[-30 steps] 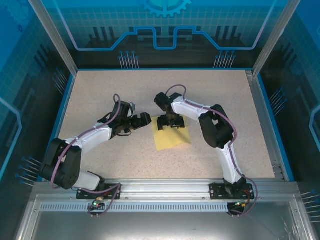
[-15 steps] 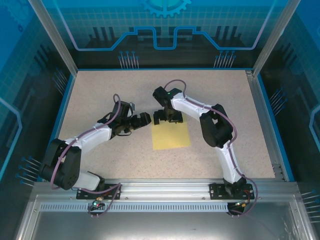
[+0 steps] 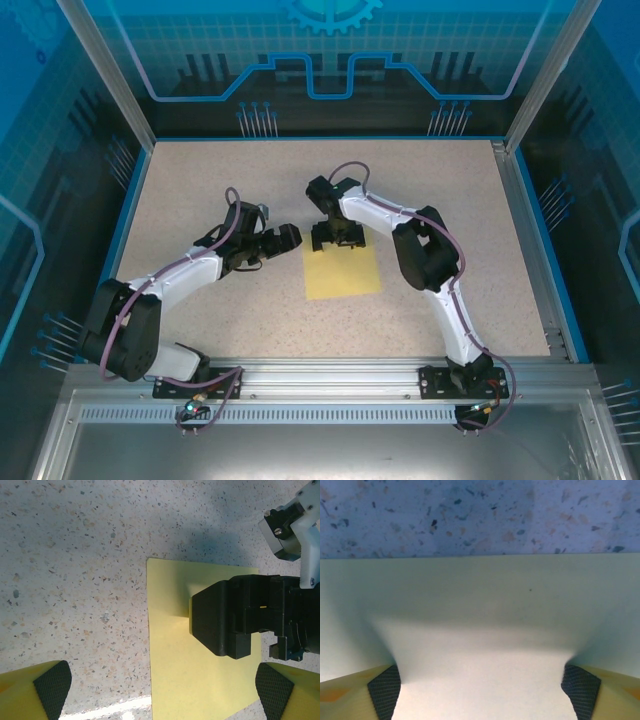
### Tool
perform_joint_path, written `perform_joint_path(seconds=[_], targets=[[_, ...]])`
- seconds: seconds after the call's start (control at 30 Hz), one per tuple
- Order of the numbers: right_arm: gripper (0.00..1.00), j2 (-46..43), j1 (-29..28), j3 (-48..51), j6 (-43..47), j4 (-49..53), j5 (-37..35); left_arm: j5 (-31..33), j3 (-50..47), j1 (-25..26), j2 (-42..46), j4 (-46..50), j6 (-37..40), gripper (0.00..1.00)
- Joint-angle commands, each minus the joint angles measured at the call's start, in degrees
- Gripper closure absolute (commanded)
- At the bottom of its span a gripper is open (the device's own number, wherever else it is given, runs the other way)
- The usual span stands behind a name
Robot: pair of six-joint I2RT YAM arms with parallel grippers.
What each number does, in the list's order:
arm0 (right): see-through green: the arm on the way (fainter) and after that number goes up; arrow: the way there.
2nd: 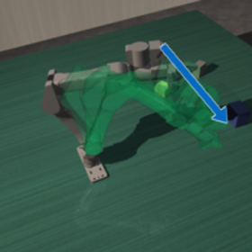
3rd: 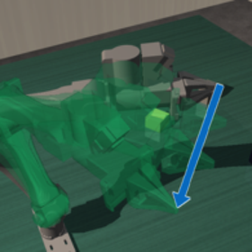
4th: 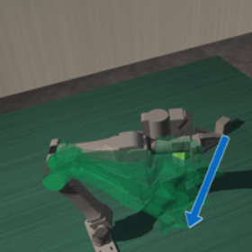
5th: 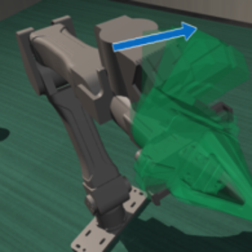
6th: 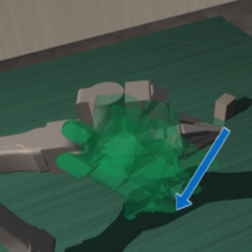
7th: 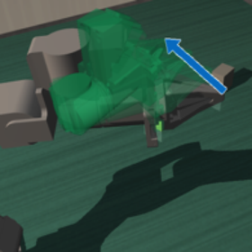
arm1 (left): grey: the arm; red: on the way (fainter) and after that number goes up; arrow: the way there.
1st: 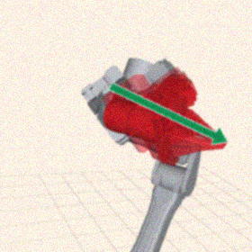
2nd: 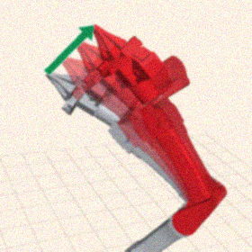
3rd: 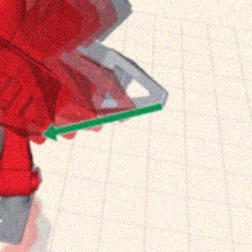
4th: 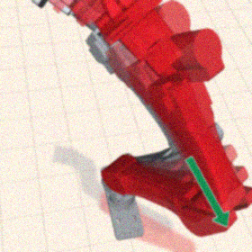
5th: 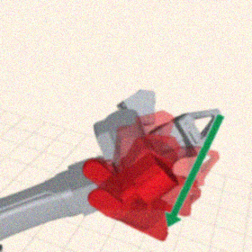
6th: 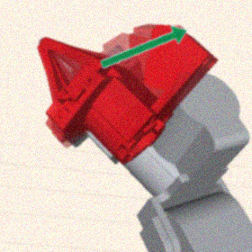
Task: Fold a paper plane with a square sheet of paper (pick it up from the middle)
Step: First fold in half a square sheet of paper at the center of the table.
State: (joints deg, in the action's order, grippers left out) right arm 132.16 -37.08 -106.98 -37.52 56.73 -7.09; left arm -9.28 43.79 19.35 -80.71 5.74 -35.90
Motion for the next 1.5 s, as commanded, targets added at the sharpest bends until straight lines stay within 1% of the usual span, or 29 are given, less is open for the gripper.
perform_joint_path(seconds=[0.0,0.13,0.2,0.27,0.33,0.43,0.47,0.5,0.53,0.6,0.67,0.73,0.77,0.8,1.03,1.13,1.17,1.2,1.23,1.27,1.3,1.37,1.47], targets=[[0.13,2.46,-0.08,1.57,-0.37,1.01,2.17,0.24,1.35,0.42,0.59,0.85,1.01,0.01],[0.15,1.79,-0.1,0.39,0.04,1.63,1.31,0.14,1.32,0.4,0.37,0.7,0.83,0.01],[0.14,1.72,-0.1,-0.13,0.19,2.11,1.03,0.09,1.32,0.42,0.46,0.78,0.8,0.01],[0.2,1.61,-0.09,-0.25,0.92,1.91,1.68,0.2,1.2,0.41,0.64,0.85,0.83,0.01],[0.17,1.41,-0.1,-0.65,1.05,2.48,1.44,0.23,1.1,0.36,0.81,0.86,0.9,0.01],[0.16,1.39,-0.32,0.11,0.87,2.19,0.78,0.23,0.99,0.36,0.81,1.07,0.91,0.01],[0.18,1.4,-0.22,0.69,0.79,1.82,0.79,0.23,0.88,0.41,0.9,0.92,0.92,0.01],[0.25,1.44,-0.26,1.07,0.86,1.48,0.99,0.24,0.76,0.38,0.9,0.79,0.83,0.01],[0.29,1.37,-0.32,1.22,0.98,1.24,1.18,0.23,0.75,0.42,0.78,0.83,0.8,0.01],[0.29,-0.26,-0.27,1.59,0.78,0.95,1.11,0.23,0.76,0.42,0.9,0.86,0.77,0.01],[0.35,-0.77,-0.29,1.69,1.09,0.86,1.03,0.31,0.65,0.42,1.08,0.97,0.81,0.01],[0.38,-1.64,-0.27,1.85,1.2,0.44,1.37,0.48,0.67,0.42,1.25,1.16,0.87,0.01],[0.43,-2.09,-0.21,1.73,1.36,0.48,1.39,0.57,0.63,0.4,1.32,1.28,0.92,0.01],[0.51,-2.68,-0.23,1.69,1.64,0.42,1.39,0.69,0.66,0.42,1.34,1.29,0.92,0.01],[0.66,-7.91,0.7,3.46,2.27,-1.44,2.5,0.92,0.86,0.42,1.8,1.69,0.81,0.01],[0.71,-10.96,1.68,5.97,1.98,-3.9,5.64,1.18,0.78,0.42,2.11,1.8,0.72,0.01],[0.81,-12.01,2.15,7.14,1.98,-5.52,7.59,1.28,0.65,0.42,2.21,1.78,0.67,0.01],[0.88,-13.47,2.56,8.54,1.64,-7.17,9.75,1.39,0.67,0.42,2.22,1.9,0.62,0.01],[0.88,-14.79,3.09,9.73,1.21,-8.87,11.46,1.38,0.64,0.42,2.31,1.84,0.61,0.01],[0.85,-16.34,3.61,11.04,0.71,-10.89,14.15,1.29,0.6,0.42,2.37,1.92,0.56,0.01],[0.85,-17.58,4.12,12.19,0.52,-12.81,17.1,1.29,0.63,0.44,2.4,1.95,0.5,0.01],[0.84,-19.47,4.85,13.4,-0.31,-14.91,20.66,1.19,0.85,0.42,2.23,2.09,0.37,0.01],[0.82,-21.7,6.49,16.78,-1.58,-23.13,30.64,0.39,1.58,0.33,2.22,2.3,-0.06,0.01]])
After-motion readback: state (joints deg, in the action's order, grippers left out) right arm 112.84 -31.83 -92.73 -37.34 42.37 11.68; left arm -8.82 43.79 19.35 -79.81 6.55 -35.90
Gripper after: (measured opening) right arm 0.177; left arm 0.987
